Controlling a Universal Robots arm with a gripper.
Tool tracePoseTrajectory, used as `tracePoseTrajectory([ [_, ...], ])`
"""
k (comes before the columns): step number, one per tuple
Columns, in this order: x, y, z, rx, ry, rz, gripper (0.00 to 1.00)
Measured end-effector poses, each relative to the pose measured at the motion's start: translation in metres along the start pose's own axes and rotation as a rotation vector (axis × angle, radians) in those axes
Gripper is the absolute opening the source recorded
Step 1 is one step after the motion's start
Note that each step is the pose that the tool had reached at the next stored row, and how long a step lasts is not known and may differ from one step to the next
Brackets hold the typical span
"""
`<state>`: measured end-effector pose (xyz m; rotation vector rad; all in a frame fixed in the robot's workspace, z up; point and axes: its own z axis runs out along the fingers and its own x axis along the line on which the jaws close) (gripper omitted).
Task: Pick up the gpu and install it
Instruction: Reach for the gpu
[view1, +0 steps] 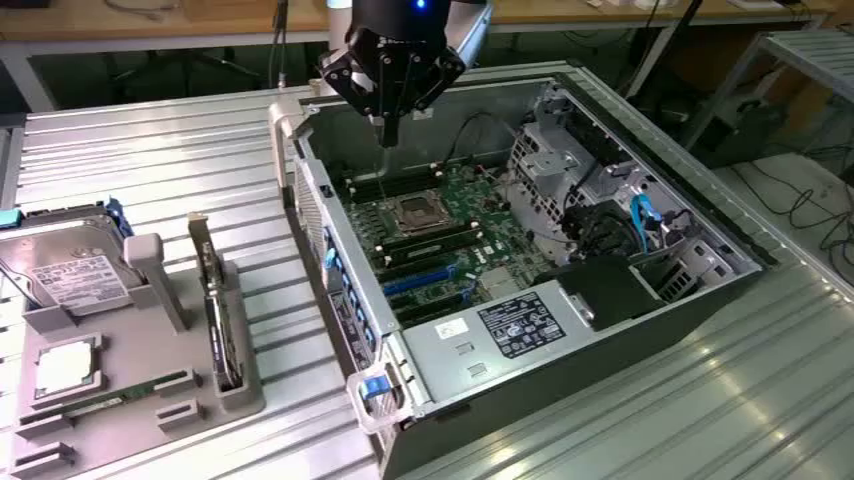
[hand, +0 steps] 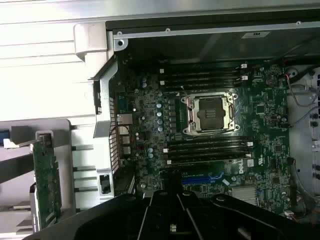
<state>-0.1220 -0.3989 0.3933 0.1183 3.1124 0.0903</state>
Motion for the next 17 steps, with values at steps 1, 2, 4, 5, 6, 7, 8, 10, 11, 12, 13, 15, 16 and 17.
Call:
tracePoseTrajectory([
  [1,0.0001,0.0000,0.0000,-0.0001,0.0000,0.000,0.11],
  [2,0.0010,-0.0001,0.0000,-0.0001,0.0000,0.000,0.11],
  [4,0.0019,-0.0002,-0.0001,-0.0001,0.0000,0.000,0.11],
  [5,0.0024,-0.0002,-0.0001,-0.0001,0.0000,0.000,0.11],
  [6,0.0031,-0.0003,-0.0001,0.0000,0.0001,0.000,0.11],
  [7,0.0038,-0.0003,-0.0001,0.0000,0.0000,0.000,0.11],
  [8,0.0043,-0.0003,-0.0001,-0.0001,0.0000,0.000,0.11],
  [10,0.0049,-0.0004,-0.0002,-0.0001,0.0000,0.000,0.11],
  [11,0.0052,-0.0004,-0.0002,-0.0001,0.0000,0.000,0.11],
  [12,0.0056,-0.0005,-0.0001,-0.0002,0.0000,0.000,0.11],
  [13,0.0059,-0.0005,-0.0002,-0.0001,0.0000,0.000,0.11],
  [15,0.0065,-0.0005,-0.0002,-0.0001,0.0000,0.000,0.11],
  [16,0.0068,-0.0006,-0.0002,-0.0001,0.0000,0.000,0.11],
  [17,0.0072,-0.0006,-0.0002,-0.0001,0.0000,0.000,0.11],
])
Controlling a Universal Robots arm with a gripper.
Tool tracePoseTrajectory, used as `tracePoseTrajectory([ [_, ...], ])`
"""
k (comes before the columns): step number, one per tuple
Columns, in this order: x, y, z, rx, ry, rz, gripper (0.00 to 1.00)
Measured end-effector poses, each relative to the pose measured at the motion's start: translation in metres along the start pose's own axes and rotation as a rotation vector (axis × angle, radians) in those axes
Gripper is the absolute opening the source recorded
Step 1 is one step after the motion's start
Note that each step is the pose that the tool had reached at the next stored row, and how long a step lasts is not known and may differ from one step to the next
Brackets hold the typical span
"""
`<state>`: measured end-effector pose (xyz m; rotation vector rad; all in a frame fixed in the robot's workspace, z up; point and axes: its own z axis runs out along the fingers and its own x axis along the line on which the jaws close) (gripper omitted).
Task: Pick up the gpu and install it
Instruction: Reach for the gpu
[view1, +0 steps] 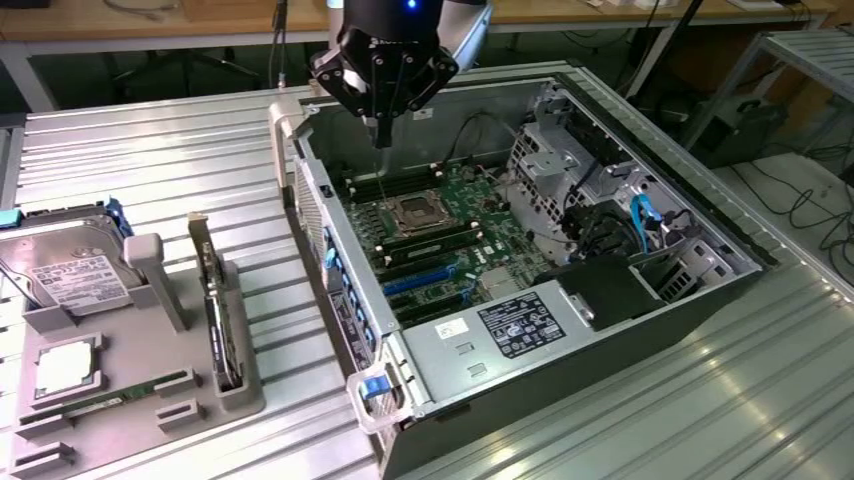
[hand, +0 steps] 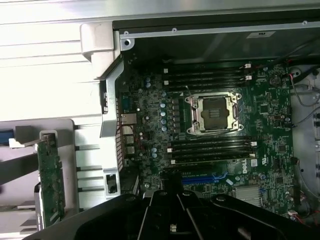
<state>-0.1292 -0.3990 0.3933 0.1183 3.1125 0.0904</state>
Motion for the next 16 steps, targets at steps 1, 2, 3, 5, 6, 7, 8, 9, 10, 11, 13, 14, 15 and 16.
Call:
tracePoseTrajectory([
  [1,0.0003,0.0000,0.0000,0.0000,0.0000,0.000,0.11],
  [2,0.0006,-0.0001,0.0000,0.0000,0.0000,0.000,0.11],
  [3,0.0009,-0.0001,0.0000,0.0000,0.0000,0.000,0.11],
  [5,0.0018,-0.0001,0.0000,0.0000,0.0000,0.000,0.11],
  [6,0.0022,-0.0002,-0.0001,0.0000,0.0000,0.000,0.11],
  [7,0.0025,-0.0002,-0.0001,0.0000,0.0000,0.000,0.11],
  [8,0.0031,-0.0003,-0.0001,0.0000,0.0000,0.000,0.11],
  [9,0.0035,-0.0003,-0.0001,0.0000,-0.0001,0.000,0.11],
  [10,0.0038,-0.0003,-0.0001,0.0000,0.0000,0.000,0.11],
  [11,0.0043,-0.0004,-0.0001,0.0000,0.0000,0.000,0.11],
  [13,0.0052,-0.0005,-0.0001,-0.0001,0.0000,0.000,0.11],
  [14,0.0054,-0.0005,-0.0001,0.0000,0.0000,0.000,0.11],
  [15,0.0058,-0.0006,-0.0001,0.0000,0.0000,0.000,0.11],
  [16,0.0061,-0.0006,-0.0002,0.0000,0.0000,0.000,0.11],
])
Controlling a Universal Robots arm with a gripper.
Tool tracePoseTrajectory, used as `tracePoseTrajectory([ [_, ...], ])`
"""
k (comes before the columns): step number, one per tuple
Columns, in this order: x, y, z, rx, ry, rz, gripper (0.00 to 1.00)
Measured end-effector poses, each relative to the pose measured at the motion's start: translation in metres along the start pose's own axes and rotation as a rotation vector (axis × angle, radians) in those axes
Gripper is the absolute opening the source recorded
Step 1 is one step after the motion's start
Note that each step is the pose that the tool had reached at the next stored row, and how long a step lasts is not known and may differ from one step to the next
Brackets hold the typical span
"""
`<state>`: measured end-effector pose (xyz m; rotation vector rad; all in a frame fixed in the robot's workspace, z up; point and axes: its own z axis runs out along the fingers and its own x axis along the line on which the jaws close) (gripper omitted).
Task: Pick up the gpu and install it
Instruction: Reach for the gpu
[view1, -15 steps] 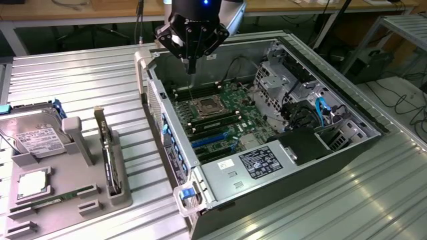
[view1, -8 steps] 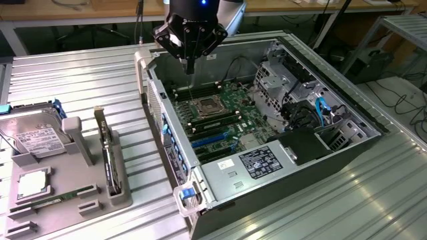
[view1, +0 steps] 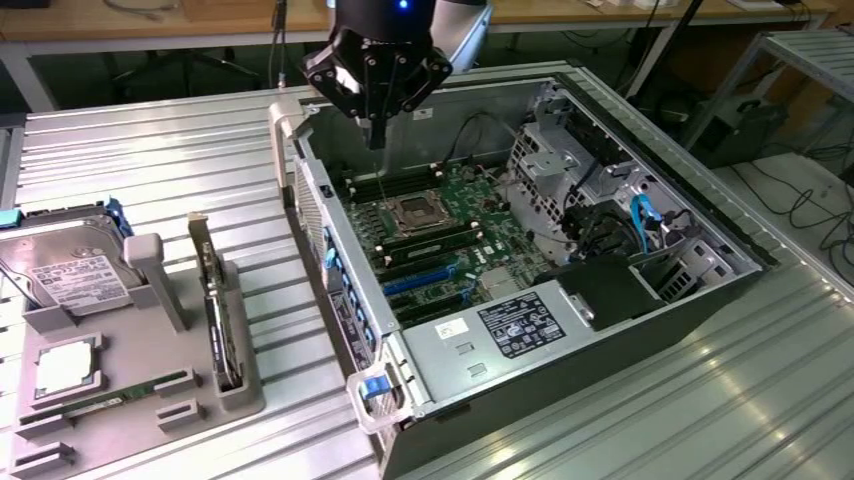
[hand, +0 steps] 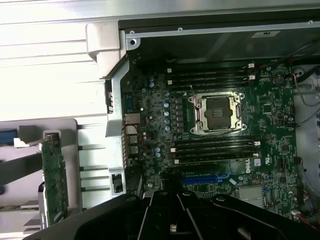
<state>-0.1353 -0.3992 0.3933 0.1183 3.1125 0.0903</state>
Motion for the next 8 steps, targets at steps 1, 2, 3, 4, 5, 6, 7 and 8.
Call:
tracePoseTrajectory([
  [1,0.0003,-0.0001,0.0000,0.0000,0.0000,0.000,0.11],
  [2,0.0006,-0.0001,0.0000,0.0000,0.0000,0.000,0.11],
  [3,0.0009,-0.0002,0.0000,-0.0001,0.0000,0.000,0.11],
  [4,0.0011,-0.0002,0.0000,0.0000,0.0000,0.000,0.11],
  [5,0.0014,-0.0002,0.0000,0.0000,0.0000,0.000,0.11],
  [6,0.0016,-0.0003,0.0000,0.0000,0.0000,0.000,0.11],
  [7,0.0019,-0.0003,-0.0001,0.0000,0.0000,0.000,0.11],
  [8,0.0022,-0.0004,0.0000,0.0000,0.0000,0.000,0.11],
])
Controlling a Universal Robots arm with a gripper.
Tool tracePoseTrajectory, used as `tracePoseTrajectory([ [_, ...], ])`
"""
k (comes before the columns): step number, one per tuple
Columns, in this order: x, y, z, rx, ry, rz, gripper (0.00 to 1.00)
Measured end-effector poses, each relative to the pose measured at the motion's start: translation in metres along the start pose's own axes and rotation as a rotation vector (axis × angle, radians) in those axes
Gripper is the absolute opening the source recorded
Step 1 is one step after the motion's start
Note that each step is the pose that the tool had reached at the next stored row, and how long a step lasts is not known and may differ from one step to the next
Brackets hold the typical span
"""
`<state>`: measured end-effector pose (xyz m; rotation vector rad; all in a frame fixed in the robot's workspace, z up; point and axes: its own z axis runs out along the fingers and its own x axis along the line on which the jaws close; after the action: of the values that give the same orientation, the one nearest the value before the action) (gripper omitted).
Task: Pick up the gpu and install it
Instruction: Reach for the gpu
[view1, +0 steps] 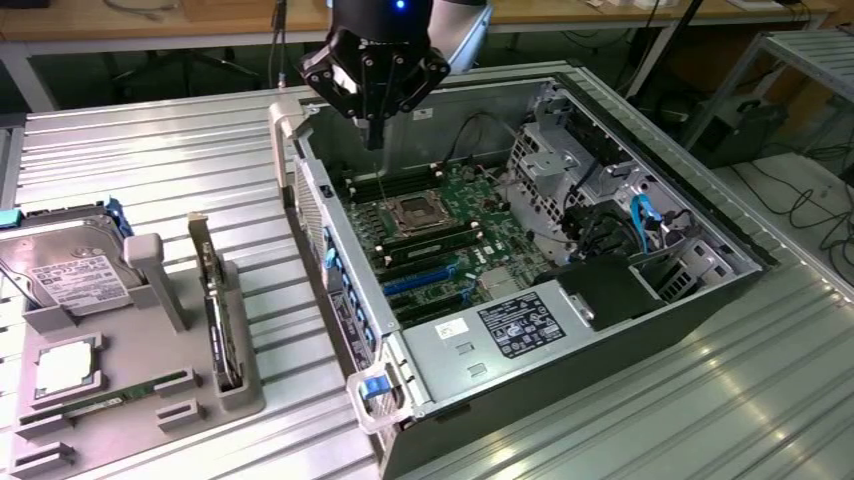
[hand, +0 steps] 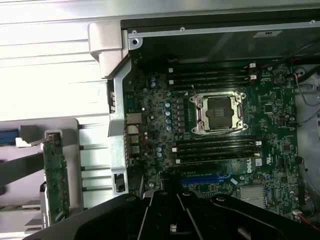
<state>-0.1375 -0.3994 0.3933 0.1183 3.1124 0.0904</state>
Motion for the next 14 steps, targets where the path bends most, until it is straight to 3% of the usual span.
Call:
tracePoseTrajectory([
  [14,0.0036,-0.0007,-0.0002,0.0001,0.0000,0.000,0.11],
])
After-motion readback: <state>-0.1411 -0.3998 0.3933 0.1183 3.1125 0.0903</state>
